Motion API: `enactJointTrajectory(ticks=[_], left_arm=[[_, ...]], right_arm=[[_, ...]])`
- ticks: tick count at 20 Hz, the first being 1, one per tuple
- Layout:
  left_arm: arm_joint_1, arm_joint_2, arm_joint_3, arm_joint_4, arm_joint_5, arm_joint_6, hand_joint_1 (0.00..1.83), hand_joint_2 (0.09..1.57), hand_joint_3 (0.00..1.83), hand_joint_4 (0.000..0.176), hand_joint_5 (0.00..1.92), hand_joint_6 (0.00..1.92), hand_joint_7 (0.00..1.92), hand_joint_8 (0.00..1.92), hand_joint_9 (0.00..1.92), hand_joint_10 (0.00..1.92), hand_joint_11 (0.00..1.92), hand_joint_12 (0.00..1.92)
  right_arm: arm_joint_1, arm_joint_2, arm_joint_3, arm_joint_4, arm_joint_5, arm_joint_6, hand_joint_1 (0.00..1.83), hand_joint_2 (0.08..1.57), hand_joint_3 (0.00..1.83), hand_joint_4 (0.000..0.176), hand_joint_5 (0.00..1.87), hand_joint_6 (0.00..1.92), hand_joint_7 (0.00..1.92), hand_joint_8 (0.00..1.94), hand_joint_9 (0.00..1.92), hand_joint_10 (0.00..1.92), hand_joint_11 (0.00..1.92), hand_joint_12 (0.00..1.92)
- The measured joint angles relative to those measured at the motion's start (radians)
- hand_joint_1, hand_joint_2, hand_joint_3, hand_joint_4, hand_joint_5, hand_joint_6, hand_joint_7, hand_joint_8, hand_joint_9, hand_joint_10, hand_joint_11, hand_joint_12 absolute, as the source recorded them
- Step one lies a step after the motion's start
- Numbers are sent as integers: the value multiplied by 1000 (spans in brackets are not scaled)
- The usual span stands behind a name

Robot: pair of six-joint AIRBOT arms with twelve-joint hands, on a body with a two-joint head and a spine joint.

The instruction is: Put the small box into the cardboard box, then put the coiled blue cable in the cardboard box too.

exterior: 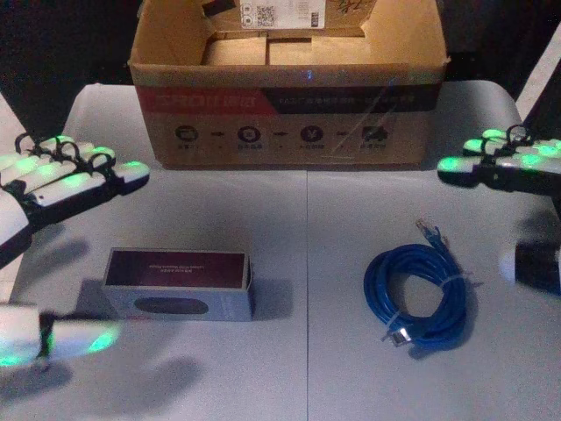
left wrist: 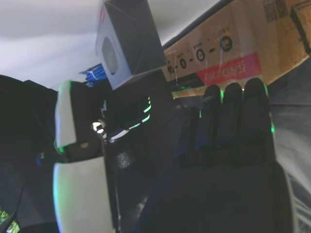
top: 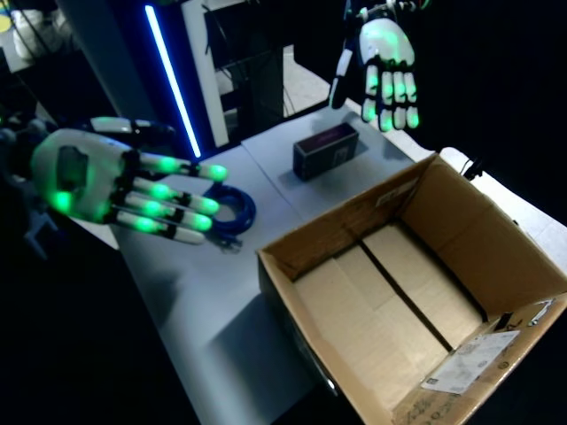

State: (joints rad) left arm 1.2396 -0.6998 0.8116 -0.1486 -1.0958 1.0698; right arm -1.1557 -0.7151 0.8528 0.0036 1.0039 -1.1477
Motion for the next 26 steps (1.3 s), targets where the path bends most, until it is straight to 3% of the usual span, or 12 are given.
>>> enactJointTrajectory(ticks=[4, 8, 9, 10, 11, 15, 16, 17, 21, 22, 23, 26], left_arm=[[-43, -20, 13, 37, 23, 0, 0, 1003, 12, 176, 130, 1, 62, 4, 41, 14, 33, 15], [-154, -72, 53, 126, 100, -22, 281, 909, 0, 176, 188, 6, 146, 6, 142, 8, 115, 97], [-166, -84, 63, 146, 114, -36, 294, 903, 0, 176, 194, 2, 152, 2, 149, 4, 57, 239], [-193, -112, 88, 184, 142, -82, 462, 818, 3, 172, 249, 1, 271, 2, 265, 8, 0, 795], [-212, -136, 105, 199, 166, -107, 544, 798, 2, 151, 274, 1, 315, 3, 332, 16, 0, 1091], [-262, -206, 157, 252, 280, -158, 741, 887, 3, 107, 367, 2, 550, 12, 621, 67, 78, 1645], [-267, -218, 169, 268, 299, -182, 774, 903, 0, 113, 382, 1, 586, 3, 459, 498, 78, 1723], [-267, -220, 171, 270, 312, -186, 820, 926, 0, 94, 451, 1, 660, 17, 313, 987, 95, 1772], [-268, -220, 179, 261, 324, -189, 939, 994, 2, 15, 697, 15, 840, 95, 298, 1460, 96, 1902], [-268, -219, 182, 261, 326, -189, 975, 1027, 0, 2, 768, 12, 773, 362, 323, 1521, 122, 1906], [-273, -211, 182, 262, 323, -191, 1194, 1217, 0, 0, 783, 1032, 787, 1480, 483, 1615, 312, 1919], [-283, -192, 181, 262, 305, -191, 1165, 1230, 1, 0, 710, 1328, 820, 1406, 713, 1670, 658, 1918]], right_arm=[[0, -5, 6, -2, -3, 0, 144, 1314, 7, 176, 291, 1, 166, 5, 37, 8, 0, 0], [0, -6, 7, -1, -4, 2, 179, 1313, 1, 176, 308, 2, 169, 2, 41, 2, 0, 0], [0, -6, 7, -1, -4, 2, 178, 1313, 1, 176, 307, 1, 168, 2, 41, 2, 0, 0], [0, -6, 8, 0, -5, 3, 199, 1314, 1, 176, 311, 3, 173, 3, 46, 3, 0, 0], [0, -6, 8, -1, -5, 3, 212, 1310, 0, 176, 307, 1, 176, 3, 50, 3, 0, 0], [0, -6, 8, 0, -7, 5, 153, 1321, 2, 176, 325, 1, 180, 1, 54, 1, 0, 0], [0, -6, 8, -1, -7, 6, 141, 1324, 3, 176, 309, 0, 180, 1, 56, 1, 0, 0], [0, -6, 8, -1, -6, 7, 112, 1325, 2, 176, 304, 0, 176, 2, 52, 1, 0, 0], [0, -6, 8, -1, -7, 11, 124, 1330, 0, 176, 290, 0, 185, 2, 65, 3, 1, 1], [0, -6, 8, 0, -7, 11, 147, 1329, 0, 176, 287, 0, 183, 1, 65, 2, 0, 0], [0, -6, 8, 0, -7, 11, 178, 1322, 0, 176, 288, 0, 184, 0, 65, 1, 0, 0], [0, -6, 8, -1, -7, 11, 118, 1327, 2, 176, 304, 2, 181, 1, 69, 0, 0, 0]])
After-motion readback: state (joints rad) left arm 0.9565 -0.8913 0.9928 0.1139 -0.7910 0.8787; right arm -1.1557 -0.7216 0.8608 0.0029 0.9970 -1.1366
